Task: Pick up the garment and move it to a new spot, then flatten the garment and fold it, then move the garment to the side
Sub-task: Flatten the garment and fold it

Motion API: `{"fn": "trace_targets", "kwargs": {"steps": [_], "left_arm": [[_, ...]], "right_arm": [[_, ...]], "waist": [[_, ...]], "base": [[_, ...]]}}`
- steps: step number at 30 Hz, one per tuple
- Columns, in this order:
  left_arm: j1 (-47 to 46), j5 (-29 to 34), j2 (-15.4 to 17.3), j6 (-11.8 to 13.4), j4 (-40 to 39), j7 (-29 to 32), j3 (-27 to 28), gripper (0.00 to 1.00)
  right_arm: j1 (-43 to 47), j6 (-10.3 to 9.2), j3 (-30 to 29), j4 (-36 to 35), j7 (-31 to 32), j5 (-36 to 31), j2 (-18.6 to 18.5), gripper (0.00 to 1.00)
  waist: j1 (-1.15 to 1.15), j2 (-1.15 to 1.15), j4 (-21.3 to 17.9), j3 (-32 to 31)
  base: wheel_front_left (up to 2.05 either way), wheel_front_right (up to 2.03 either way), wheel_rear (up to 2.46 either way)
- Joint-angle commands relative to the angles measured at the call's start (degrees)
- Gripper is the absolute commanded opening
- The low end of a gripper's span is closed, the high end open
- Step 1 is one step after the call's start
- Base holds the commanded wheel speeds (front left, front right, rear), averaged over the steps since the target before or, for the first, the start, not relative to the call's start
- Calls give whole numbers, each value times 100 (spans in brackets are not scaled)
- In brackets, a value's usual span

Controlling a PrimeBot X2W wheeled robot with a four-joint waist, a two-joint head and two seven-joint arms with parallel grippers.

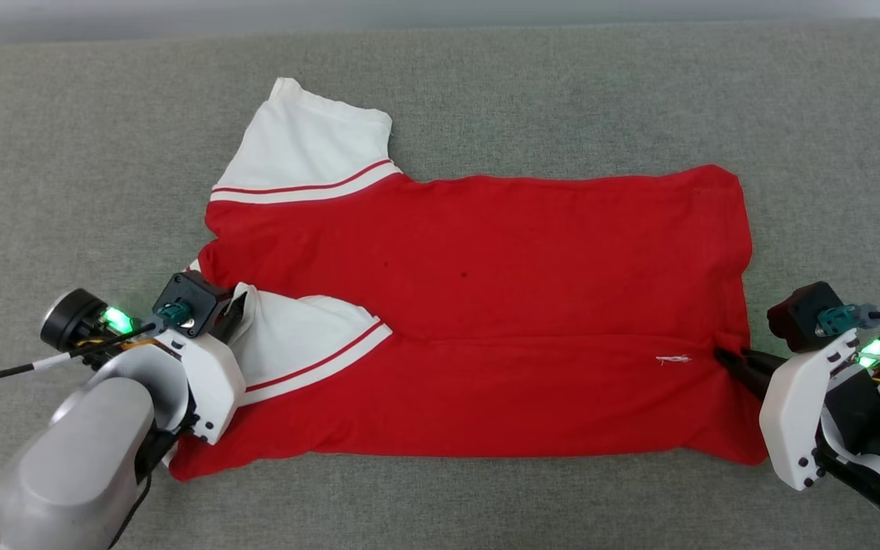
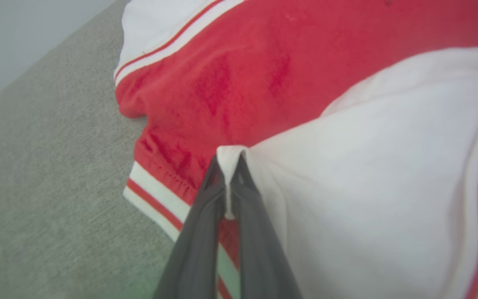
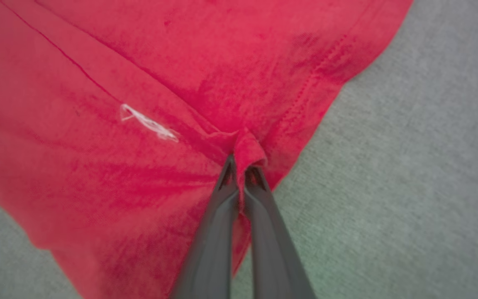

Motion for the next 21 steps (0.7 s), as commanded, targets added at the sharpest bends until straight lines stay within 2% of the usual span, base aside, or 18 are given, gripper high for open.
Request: {"fn": "trace_targets", "kwargs": {"steps": [1, 2, 3, 9, 12, 16, 21], "left_arm": [[91, -62, -66, -18, 208, 31, -93, 0], [74, -85, -92, -21, 271, -7, -105, 23], [59, -100, -110, -26, 312, -58, -116, 100], [-56, -274, -61, -38, 303, -180, -58, 100], [-188, -332, 131, -34, 132, -26, -50, 100], [-325, -624, 393, -45, -270, 578, -32, 100], [-523, -1212, 774, -50, -938, 1780, -151, 100]], "right_arm": [[-31, -4, 106, 121, -43, 42, 57, 6], [-53, -4, 128, 138, -126, 65, 41, 49], [-68, -4, 132, 132, -217, 94, 27, 100], [98, -4, 61, -3, -568, 102, -149, 100], [232, -4, -64, -158, -665, 119, -247, 100], [440, -5, -260, -365, -691, 73, -292, 100], [615, -5, -453, -527, -617, -50, -209, 100]], "waist": [[-1, 0, 25, -69], [-1, 0, 43, -122], [-1, 0, 58, -183], [-1, 0, 146, -555], [-1, 0, 207, -749], [-1, 0, 268, -912], [-1, 0, 302, -1014]], "base": [[0, 0, 0], [0, 0, 0], [0, 0, 0], [0, 0, 0], [0, 0, 0], [0, 0, 0], [0, 0, 0]]}}
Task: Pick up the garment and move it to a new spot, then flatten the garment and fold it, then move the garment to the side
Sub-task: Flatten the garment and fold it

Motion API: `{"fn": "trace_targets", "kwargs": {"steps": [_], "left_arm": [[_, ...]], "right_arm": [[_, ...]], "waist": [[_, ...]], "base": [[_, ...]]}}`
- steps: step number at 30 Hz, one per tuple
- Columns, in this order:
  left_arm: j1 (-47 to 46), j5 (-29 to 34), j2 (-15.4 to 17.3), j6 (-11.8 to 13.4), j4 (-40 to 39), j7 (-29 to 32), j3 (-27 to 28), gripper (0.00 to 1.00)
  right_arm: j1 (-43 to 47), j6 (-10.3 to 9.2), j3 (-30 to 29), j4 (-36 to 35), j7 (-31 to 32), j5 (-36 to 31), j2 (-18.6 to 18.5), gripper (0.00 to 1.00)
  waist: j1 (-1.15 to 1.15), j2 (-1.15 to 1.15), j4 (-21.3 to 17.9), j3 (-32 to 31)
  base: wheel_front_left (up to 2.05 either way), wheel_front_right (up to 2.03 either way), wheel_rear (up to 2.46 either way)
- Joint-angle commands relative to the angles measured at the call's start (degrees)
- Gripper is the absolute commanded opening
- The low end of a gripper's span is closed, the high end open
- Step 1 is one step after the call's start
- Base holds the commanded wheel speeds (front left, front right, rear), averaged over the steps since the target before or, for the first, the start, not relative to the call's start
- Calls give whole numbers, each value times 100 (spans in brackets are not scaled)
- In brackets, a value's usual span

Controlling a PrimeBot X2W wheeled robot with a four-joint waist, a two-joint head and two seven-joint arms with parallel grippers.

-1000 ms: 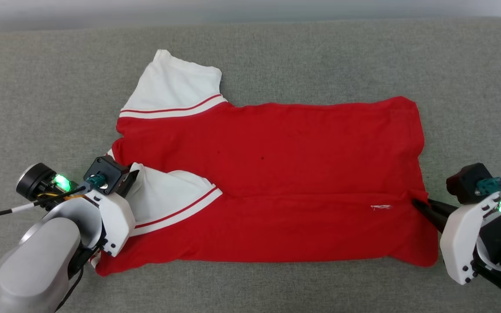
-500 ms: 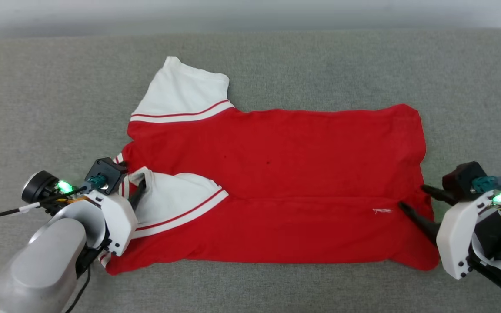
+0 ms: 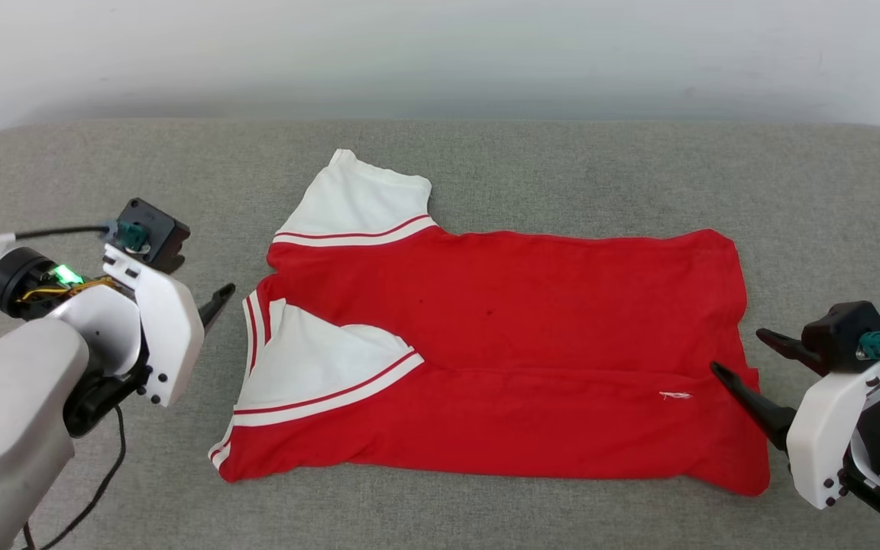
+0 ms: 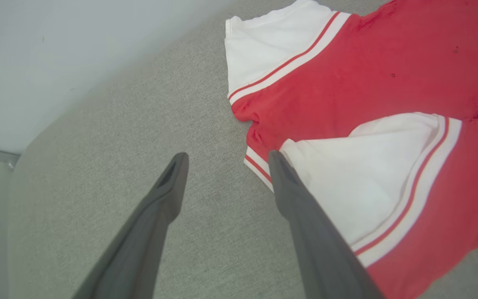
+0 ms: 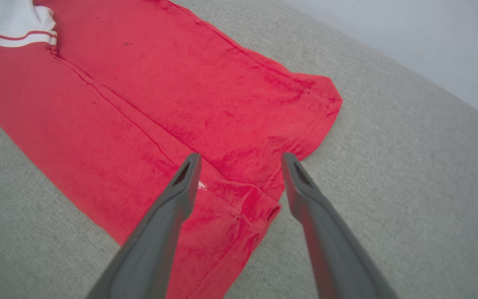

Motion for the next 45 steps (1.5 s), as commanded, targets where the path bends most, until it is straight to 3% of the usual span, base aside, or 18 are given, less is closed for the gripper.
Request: {"fn": "trace_targets", "kwargs": {"steps": [1, 8, 13, 22, 33, 34, 35, 40, 45], "left_arm": [[-86, -252, 77, -9, -191, 383, -66, 100], [-308, -1417, 474, -11, -913, 2436, -446, 100], [-285, -1749, 595, -10, -1114, 3306, -738, 100], [84, -1803, 692, -11, -1164, 3855, -1316, 100], [370, -1803, 587, 6, -578, 3761, -1739, 100], [372, -1823, 570, 6, -562, 3756, -1767, 36], [382, -1879, 563, 5, -571, 3744, -1798, 0], [304, -1997, 628, 0, -701, 3679, -1853, 0], [68, -2006, 785, 0, -954, 3463, -1893, 0]], "right_arm": [[90, -5, -50, -41, 26, -52, 56, 100], [131, -5, -106, -144, 141, -175, 225, 100], [53, -5, -28, -167, 183, -192, 304, 100], [-181, -5, 115, -108, 167, -212, 397, 100], [-368, -5, 303, -38, 122, -199, 456, 100], [-393, -5, 310, -39, 130, -181, 446, 100], [-408, -5, 318, -46, 151, -152, 424, 100], [-545, -5, 346, -110, 264, -81, 242, 100], [-845, -5, 540, -376, 843, 153, -240, 100]], "waist": [[0, 0, 8, -35], [0, 0, -46, -90], [0, 0, -168, -49], [0, 0, -428, 150], [0, 0, -596, 368], [0, 0, -601, 359], [0, 0, -602, 342], [0, 0, -564, 188], [0, 0, -478, -31]], "base": [[0, 0, 0], [0, 0, 0], [0, 0, 0], [0, 0, 0], [0, 0, 0], [0, 0, 0], [0, 0, 0], [0, 0, 0], [0, 0, 0]]}}
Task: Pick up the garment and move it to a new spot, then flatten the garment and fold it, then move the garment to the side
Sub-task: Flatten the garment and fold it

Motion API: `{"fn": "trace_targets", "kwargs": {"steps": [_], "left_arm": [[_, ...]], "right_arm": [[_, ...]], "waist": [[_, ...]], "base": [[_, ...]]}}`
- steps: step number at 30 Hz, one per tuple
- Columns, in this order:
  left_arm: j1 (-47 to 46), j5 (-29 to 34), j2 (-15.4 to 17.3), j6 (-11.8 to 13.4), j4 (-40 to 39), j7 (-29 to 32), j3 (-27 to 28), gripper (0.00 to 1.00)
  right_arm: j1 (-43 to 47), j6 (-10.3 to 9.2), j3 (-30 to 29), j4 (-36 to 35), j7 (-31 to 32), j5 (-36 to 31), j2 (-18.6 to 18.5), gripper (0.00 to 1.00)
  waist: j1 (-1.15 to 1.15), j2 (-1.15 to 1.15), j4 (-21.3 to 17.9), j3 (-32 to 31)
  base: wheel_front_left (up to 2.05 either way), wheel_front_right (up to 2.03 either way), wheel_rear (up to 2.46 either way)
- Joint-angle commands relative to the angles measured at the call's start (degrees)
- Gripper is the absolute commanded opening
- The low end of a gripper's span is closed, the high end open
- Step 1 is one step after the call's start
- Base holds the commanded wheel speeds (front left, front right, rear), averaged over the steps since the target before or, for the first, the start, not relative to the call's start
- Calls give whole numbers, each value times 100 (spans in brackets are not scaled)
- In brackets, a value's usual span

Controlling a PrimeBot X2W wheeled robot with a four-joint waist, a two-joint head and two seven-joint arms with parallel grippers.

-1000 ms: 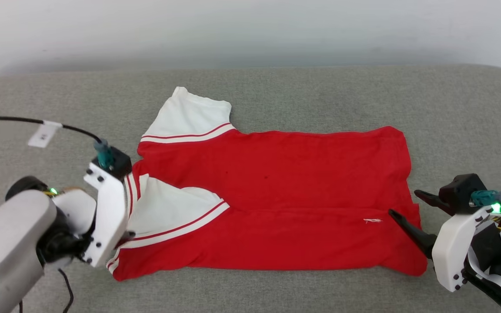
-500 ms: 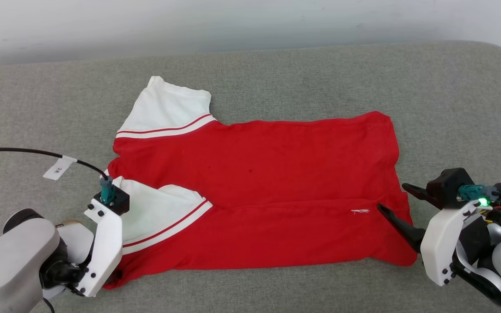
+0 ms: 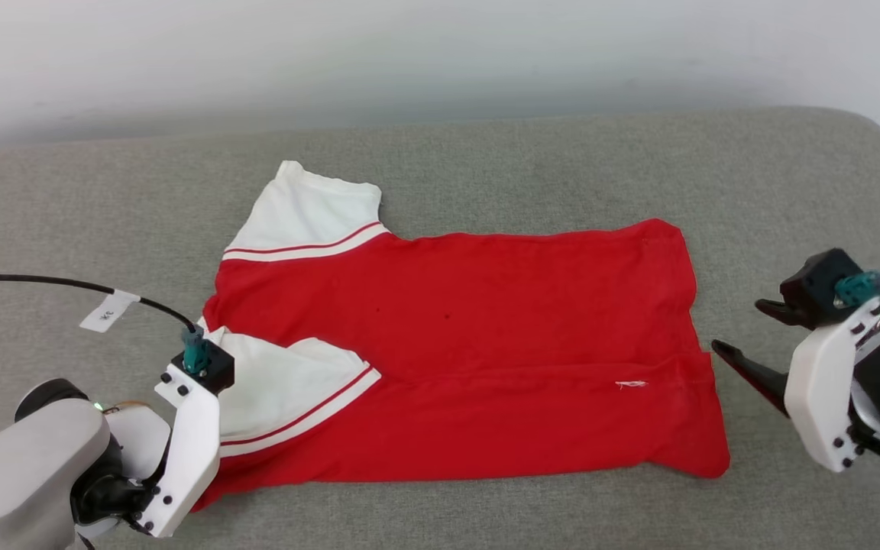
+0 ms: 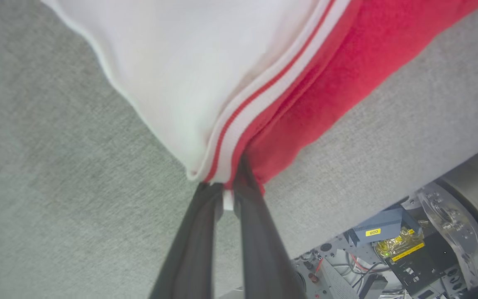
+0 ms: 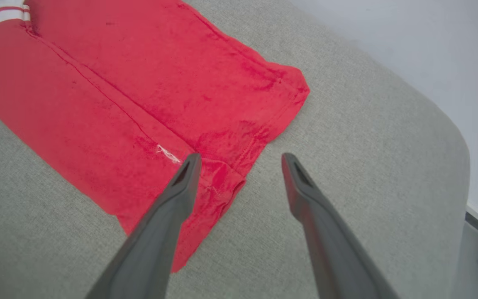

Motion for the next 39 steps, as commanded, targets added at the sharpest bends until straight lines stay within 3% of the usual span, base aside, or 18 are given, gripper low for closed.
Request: {"fn": "trace_targets", "kwargs": {"steps": [1, 8, 13, 18, 30, 31, 32, 33, 39], "left_arm": [[-49, -15, 57, 15, -32, -33, -34, 0], [-259, -11, 183, 15, -345, -176, -146, 0], [-412, 32, 144, 15, -419, -265, -191, 0], [-522, 106, 56, 15, -390, -407, -268, 0], [-749, 125, -5, 15, -262, -630, -457, 0], [-736, 114, -4, 15, -241, -646, -477, 0], [-704, 92, 3, 15, -218, -673, -495, 0], [-662, 59, 13, 15, -191, -688, -511, 0], [-390, -132, 113, 15, -88, -837, -582, 0]], "right_arm": [[-144, -5, 64, -72, 158, 118, -107, 100], [-764, -5, 834, -404, 1780, 900, -829, 100], [-1042, -5, 1332, -330, 2553, 1410, -937, 100], [-1079, -5, 1715, -28, 2555, 1487, -706, 100], [-1045, -4, 2880, 887, 1876, 1469, -97, 100], [-1085, -5, 2955, 912, 1788, 1479, -76, 67], [-1137, -5, 3011, 937, 1711, 1512, -73, 12], [-1194, -4, 3069, 951, 1650, 1538, -92, 0], [-1524, -4, 3259, 804, 1139, 1678, -441, 0]], "waist": [[1, 0, 52, -78], [1, 0, 184, -163], [1, 0, 291, -62], [1, 0, 400, 119], [1, 0, 528, 453], [1, 0, 521, 434], [1, 0, 509, 404], [1, 0, 496, 367], [1, 0, 433, -28]], "base": [[0, 0, 0], [0, 0, 0], [0, 0, 0], [0, 0, 0], [0, 0, 0], [0, 0, 0], [0, 0, 0], [0, 0, 0], [0, 0, 0]]}}
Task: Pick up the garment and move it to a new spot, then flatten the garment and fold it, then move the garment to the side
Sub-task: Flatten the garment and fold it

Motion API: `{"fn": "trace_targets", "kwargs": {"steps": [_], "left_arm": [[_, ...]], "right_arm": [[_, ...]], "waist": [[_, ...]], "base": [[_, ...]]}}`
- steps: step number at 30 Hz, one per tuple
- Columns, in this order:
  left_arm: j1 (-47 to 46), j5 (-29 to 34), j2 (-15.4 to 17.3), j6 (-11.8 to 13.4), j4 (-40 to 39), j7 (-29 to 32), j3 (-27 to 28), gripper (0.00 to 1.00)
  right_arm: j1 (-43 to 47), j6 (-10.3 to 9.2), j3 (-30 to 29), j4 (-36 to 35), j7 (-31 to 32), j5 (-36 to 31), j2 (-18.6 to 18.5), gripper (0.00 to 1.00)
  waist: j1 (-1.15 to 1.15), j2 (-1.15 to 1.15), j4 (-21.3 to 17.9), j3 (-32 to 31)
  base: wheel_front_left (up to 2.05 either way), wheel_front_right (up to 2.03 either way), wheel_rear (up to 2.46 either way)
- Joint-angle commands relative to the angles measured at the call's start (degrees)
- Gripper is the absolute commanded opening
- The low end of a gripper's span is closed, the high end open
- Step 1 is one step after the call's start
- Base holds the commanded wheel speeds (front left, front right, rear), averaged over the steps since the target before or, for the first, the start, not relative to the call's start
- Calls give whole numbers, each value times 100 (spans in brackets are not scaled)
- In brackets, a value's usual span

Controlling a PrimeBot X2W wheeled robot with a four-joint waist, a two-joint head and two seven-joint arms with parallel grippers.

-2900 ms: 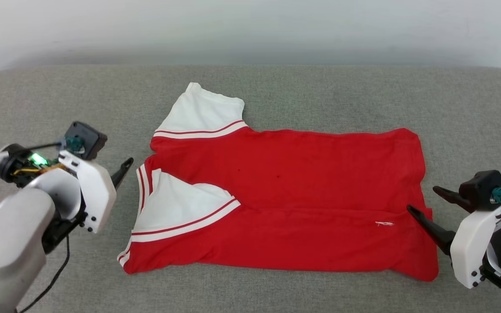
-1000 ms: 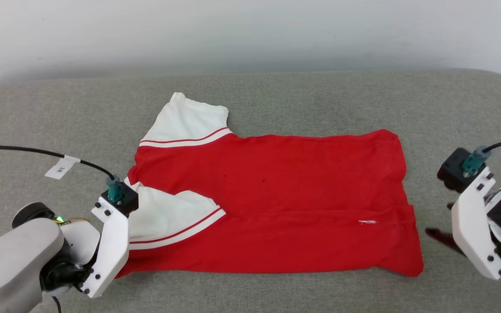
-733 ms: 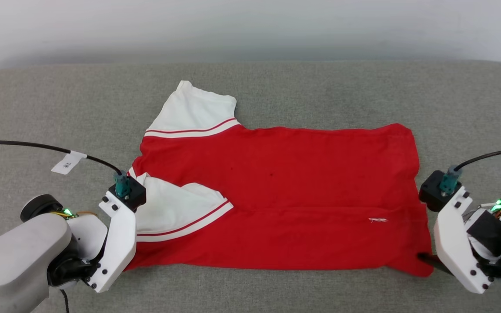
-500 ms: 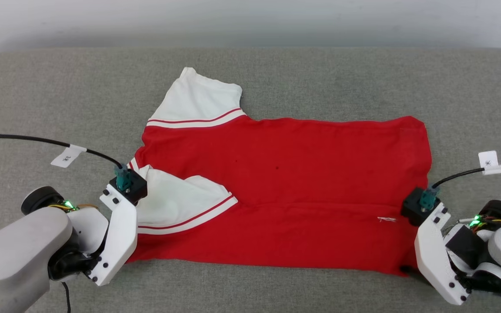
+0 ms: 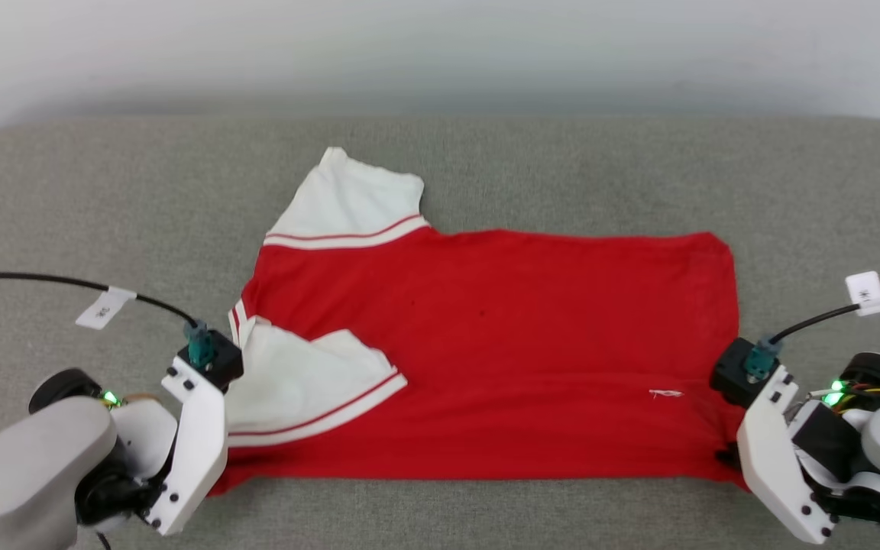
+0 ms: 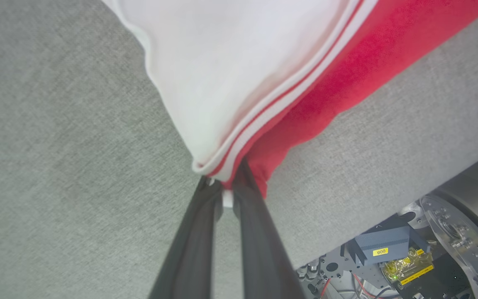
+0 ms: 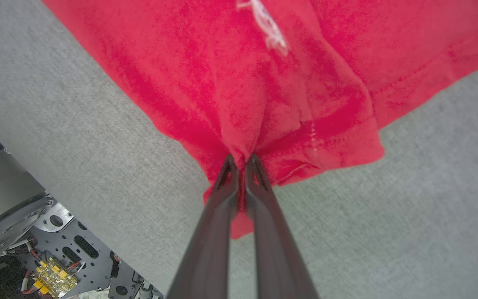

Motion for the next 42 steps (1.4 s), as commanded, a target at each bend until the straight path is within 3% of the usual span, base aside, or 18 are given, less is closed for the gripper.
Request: {"fn": "trace_targets", "kwargs": {"steps": [1, 10, 16, 18, 19, 20, 21, 28, 35, 39, 40, 41, 42], "left_arm": [[136, -56, 61, 15, 3, -36, -23, 0], [776, -260, 355, 19, -463, 35, -133, 0], [1106, -318, 418, 182, -663, -147, -144, 0], [1202, -312, 401, 225, -645, -206, -150, 0], [1242, -307, 374, 243, -628, -231, -155, 0], [1269, -300, 342, 263, -613, -259, -156, 16], [1274, -274, 310, 282, -602, -311, -148, 100], [1076, -236, 410, 349, -677, -604, 82, 100], [730, -71, 745, 514, -918, -1222, 546, 100], [536, 296, 732, 789, -738, -1918, 827, 100], [536, 296, 732, 789, -738, -1918, 827, 100], [424, 481, 667, 927, -620, -2237, 940, 100], [378, 547, 639, 981, -557, -2362, 983, 100]], "right_arm": [[-98, -3, 57, -79, -79, 41, -131, 0], [260, -4, 282, -589, -220, 343, -840, 0], [766, -5, 300, -851, -262, 556, -1163, 0], [840, -5, 236, -791, -304, 532, -1085, 11], [889, -5, 210, -733, -329, 516, -1020, 21], [930, -5, 178, -669, -362, 498, -959, 42], [960, -5, 130, -596, -414, 477, -893, 100], [1166, -4, -386, -488, -896, 435, -794, 100], [1464, -4, -1564, -612, -1969, -116, -747, 100], [1787, -4, -2703, -453, -2886, -722, -284, 100], [1787, -4, -2703, -453, -2886, -722, -284, 100], [2010, -4, -3401, -423, -3409, -1173, 134, 100], [2158, -4, -3727, -406, -3588, -1404, 348, 100]], "waist": [[0, 0, -39, -219], [0, 0, -28, -676], [0, 0, -29, -688], [0, 0, -63, -651], [0, 0, -75, -637], [0, 0, -84, -624], [0, 0, -90, -614], [0, 0, -58, -701], [0, 0, -127, -827], [0, 0, -227, -795], [0, 0, -227, -795], [0, 0, -285, -749], [0, 0, -314, -718]], "base": [[0, 0, 0], [0, 0, 0], [0, 0, 0], [0, 0, 0], [0, 0, 0], [0, 0, 0], [0, 0, 0], [0, 0, 0], [0, 0, 0], [0, 0, 0], [0, 0, 0], [0, 0, 0], [0, 0, 0]]}}
